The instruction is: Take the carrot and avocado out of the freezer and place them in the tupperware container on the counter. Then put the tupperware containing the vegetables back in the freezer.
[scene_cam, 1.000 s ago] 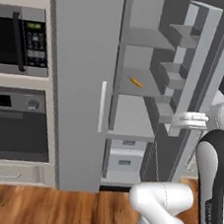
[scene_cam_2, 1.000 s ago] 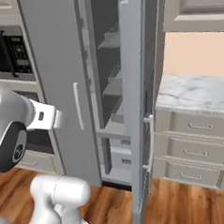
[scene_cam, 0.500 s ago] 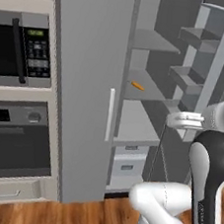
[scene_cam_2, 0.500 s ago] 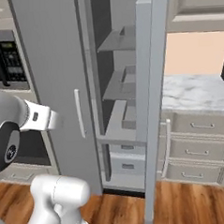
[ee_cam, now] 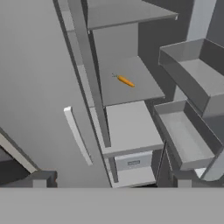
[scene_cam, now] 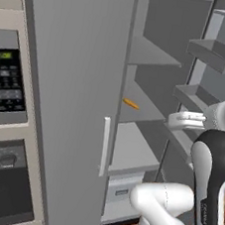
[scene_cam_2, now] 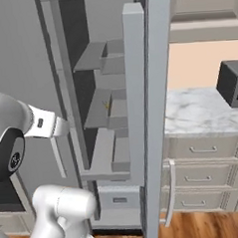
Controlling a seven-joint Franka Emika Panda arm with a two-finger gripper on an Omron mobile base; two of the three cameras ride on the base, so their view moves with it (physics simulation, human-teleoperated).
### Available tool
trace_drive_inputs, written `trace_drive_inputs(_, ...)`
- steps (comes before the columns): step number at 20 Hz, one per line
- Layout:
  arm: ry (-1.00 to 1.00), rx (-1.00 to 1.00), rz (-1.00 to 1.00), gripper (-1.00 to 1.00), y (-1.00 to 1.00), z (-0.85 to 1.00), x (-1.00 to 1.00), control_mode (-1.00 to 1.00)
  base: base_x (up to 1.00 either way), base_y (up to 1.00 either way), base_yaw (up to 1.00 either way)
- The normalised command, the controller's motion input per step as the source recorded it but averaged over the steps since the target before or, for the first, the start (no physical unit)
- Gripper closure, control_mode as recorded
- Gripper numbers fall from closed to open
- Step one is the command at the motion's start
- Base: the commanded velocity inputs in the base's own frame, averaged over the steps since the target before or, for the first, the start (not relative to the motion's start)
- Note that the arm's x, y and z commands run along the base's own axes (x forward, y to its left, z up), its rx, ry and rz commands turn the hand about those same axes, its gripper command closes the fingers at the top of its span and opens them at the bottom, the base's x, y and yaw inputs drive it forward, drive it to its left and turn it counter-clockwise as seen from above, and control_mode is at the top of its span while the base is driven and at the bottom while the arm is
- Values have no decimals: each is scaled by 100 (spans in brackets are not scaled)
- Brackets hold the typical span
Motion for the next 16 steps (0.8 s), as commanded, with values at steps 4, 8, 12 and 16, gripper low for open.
trace_drive_inputs(4, 0, 0, 0, -100, 0, 0, 0, 100, 51, 38, -18)
trace_drive_inputs(8, 0, 0, 0, -100, 0, 0, 0, 100, 38, 33, -13)
trace_drive_inputs(12, 0, 0, 0, -100, 0, 0, 0, 100, 3, 0, -1)
trace_drive_inputs(16, 0, 0, 0, -100, 0, 0, 0, 100, 2, 0, 0)
